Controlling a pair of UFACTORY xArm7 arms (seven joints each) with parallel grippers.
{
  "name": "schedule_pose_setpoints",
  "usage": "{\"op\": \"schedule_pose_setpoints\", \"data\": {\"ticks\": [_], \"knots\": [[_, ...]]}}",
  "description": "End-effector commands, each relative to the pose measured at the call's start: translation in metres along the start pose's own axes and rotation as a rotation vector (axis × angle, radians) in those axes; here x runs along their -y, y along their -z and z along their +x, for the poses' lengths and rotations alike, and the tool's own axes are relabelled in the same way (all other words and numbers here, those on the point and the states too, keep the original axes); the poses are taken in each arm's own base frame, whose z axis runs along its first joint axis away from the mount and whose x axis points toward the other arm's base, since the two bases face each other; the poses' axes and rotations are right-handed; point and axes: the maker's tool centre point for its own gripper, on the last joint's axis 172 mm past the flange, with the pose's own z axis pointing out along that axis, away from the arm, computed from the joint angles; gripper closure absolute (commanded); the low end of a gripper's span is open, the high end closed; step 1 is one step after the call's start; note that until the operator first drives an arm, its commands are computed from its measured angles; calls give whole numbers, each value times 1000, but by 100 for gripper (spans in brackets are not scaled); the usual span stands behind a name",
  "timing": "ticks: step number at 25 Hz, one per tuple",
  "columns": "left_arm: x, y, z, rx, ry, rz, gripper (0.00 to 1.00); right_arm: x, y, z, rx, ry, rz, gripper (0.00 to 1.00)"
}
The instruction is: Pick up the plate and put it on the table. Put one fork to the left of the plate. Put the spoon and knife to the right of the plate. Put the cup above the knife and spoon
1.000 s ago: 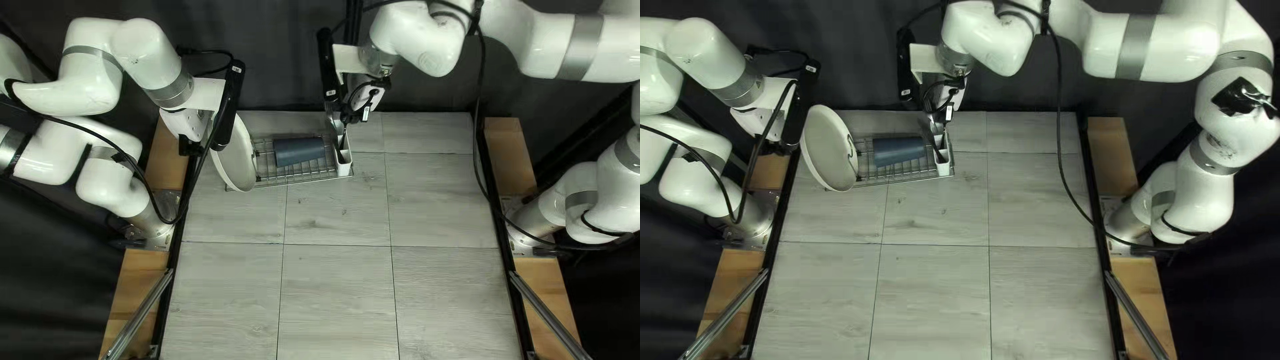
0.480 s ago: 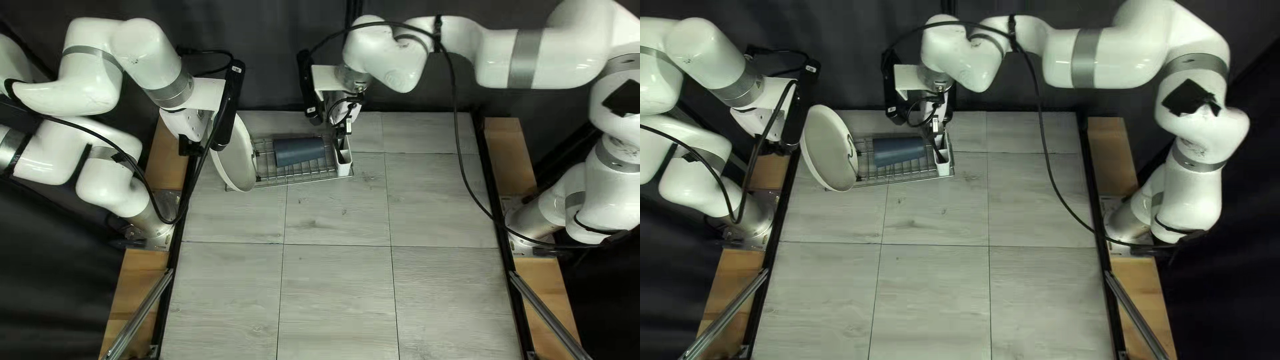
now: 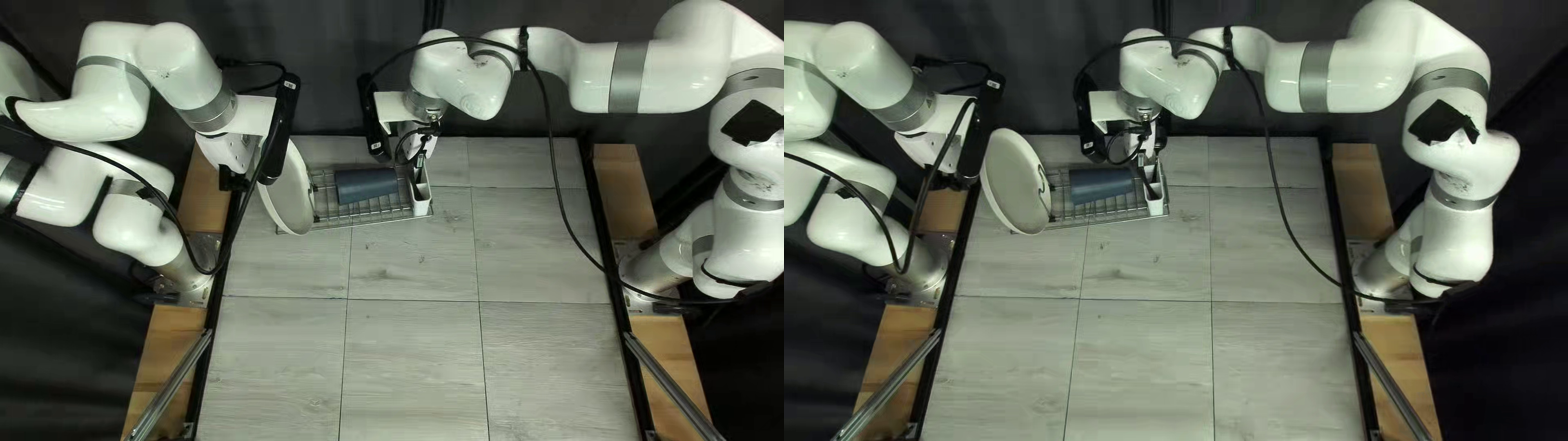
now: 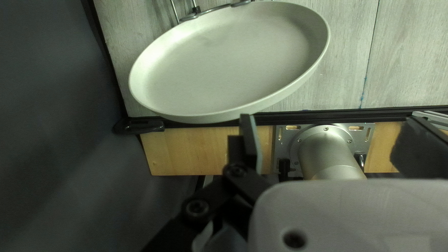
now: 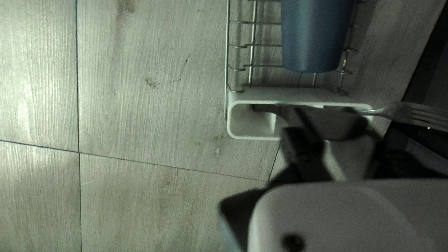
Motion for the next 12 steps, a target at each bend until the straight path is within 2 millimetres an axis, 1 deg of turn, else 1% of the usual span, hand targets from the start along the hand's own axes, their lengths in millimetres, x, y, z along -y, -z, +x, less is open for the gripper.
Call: {"op": "schedule_pose_setpoints", "data": {"ticks": [1,2,3,4,6,7,8,9,10,12], "knots": [[0,0,0,0,0,0,0,0,48,1,-13,-17,-40,100],[0,0,0,0,0,0,0,0,54,1,-14,-20,-46,100],[0,0,0,0,0,0,0,0,71,-1,-18,-31,-61,100],[0,0,0,0,0,0,0,0,78,-2,-20,-35,-67,100],[0,0,0,0,0,0,0,1,102,-10,-27,-58,-86,100],[0,0,0,0,0,0,0,1,109,-13,-29,-65,-89,100],[0,0,0,0,0,0,0,5,123,-17,-29,-78,-92,100],[0,0,0,0,0,0,0,7,129,-19,-29,-85,-93,100],[0,0,0,0,0,0,0,13,145,-24,-29,-104,-92,100],[0,0,0,0,0,0,0,21,155,-30,-25,-131,-82,100]]}}
